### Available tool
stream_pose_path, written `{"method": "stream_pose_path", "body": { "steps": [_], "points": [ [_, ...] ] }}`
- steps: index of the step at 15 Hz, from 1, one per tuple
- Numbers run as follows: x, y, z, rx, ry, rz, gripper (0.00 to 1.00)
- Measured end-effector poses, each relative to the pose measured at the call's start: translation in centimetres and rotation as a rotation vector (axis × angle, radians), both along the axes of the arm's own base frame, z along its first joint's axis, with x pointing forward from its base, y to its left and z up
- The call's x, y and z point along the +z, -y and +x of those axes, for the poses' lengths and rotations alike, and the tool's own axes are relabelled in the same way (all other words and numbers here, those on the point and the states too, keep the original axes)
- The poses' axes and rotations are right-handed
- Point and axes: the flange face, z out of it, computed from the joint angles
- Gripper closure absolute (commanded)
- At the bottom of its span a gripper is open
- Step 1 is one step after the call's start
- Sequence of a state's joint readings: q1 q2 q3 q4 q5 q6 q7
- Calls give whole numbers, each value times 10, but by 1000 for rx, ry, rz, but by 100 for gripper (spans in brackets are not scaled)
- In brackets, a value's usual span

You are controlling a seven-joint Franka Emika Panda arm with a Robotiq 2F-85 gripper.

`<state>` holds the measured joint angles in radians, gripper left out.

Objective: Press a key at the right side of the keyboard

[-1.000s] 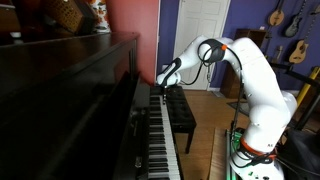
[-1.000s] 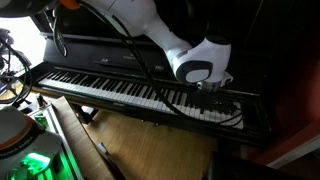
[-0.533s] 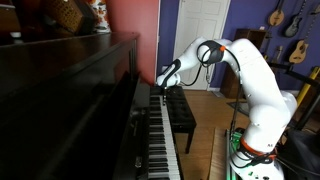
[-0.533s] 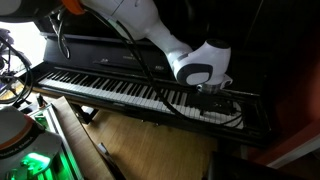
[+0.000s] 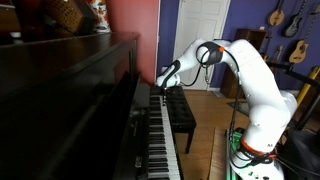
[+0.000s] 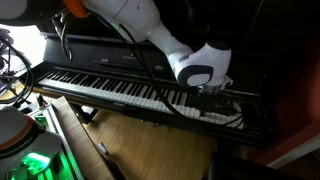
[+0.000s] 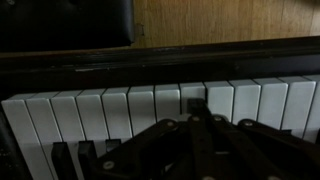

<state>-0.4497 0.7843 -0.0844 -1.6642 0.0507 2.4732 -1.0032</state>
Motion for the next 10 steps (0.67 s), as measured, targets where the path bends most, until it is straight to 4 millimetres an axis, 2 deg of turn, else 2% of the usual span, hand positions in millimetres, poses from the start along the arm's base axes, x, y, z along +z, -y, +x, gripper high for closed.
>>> {"method": "stream_pose_path", "body": {
  "steps": [10],
  "points": [
    [-6, 2, 3, 2, -12, 5, 100]
  ]
}}
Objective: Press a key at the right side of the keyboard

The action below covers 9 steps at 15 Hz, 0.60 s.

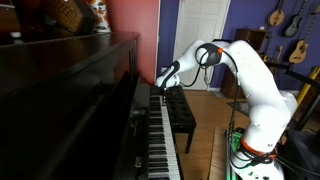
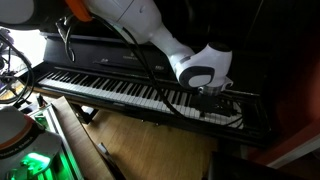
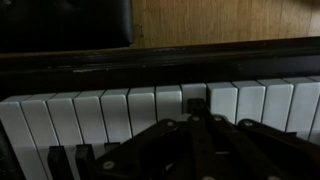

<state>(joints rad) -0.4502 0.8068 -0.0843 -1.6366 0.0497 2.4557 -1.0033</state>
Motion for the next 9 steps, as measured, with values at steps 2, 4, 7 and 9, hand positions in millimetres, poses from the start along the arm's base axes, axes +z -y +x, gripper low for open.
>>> {"method": "stream_pose_path", "body": {
  "steps": [2, 4, 7, 9],
  "points": [
    [0, 0, 0, 0, 0, 0, 100],
    [1, 0, 1, 0, 2, -1, 100],
    [9, 1, 3, 1, 11, -7, 100],
    [18, 2, 5, 4, 22, -14, 89]
  ]
}}
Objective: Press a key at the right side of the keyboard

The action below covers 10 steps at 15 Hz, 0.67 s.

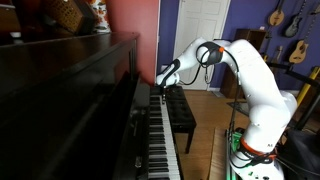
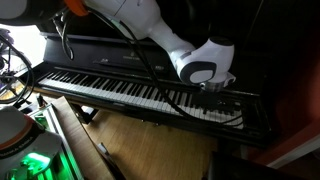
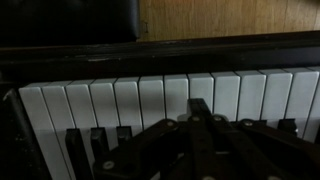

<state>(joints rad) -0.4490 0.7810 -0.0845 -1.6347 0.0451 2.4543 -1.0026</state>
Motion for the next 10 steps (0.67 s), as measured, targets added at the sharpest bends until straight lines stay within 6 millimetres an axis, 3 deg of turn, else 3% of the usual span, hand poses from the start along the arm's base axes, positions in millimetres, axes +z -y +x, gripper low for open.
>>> {"method": "stream_pose_path", "body": {
  "steps": [1, 10],
  "points": [
    [6, 0, 1, 1, 6, -3, 73],
    [49, -7, -5, 5, 40, -18, 7]
  ]
}}
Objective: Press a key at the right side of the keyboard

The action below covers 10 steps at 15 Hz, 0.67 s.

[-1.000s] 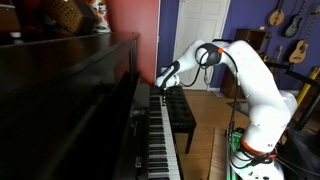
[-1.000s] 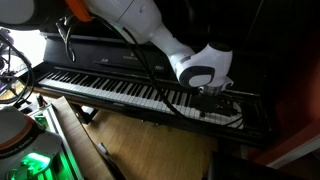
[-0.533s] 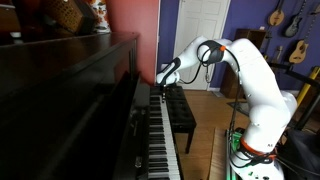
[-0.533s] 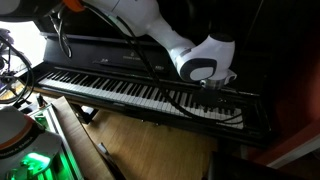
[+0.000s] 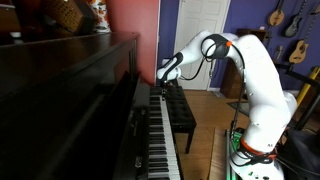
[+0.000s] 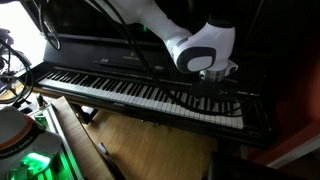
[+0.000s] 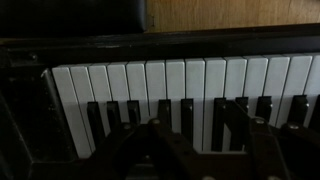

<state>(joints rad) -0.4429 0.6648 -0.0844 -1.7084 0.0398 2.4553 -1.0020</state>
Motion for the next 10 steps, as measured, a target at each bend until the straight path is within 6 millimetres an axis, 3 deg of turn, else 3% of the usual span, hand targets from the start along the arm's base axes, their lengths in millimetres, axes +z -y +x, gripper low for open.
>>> {"method": "stream_pose_path", "body": {
  "steps": [1, 10],
  "points": [
    [4, -1, -1, 0, 3, -1, 0],
    [45, -8, -17, -3, 28, -12, 0]
  ]
}}
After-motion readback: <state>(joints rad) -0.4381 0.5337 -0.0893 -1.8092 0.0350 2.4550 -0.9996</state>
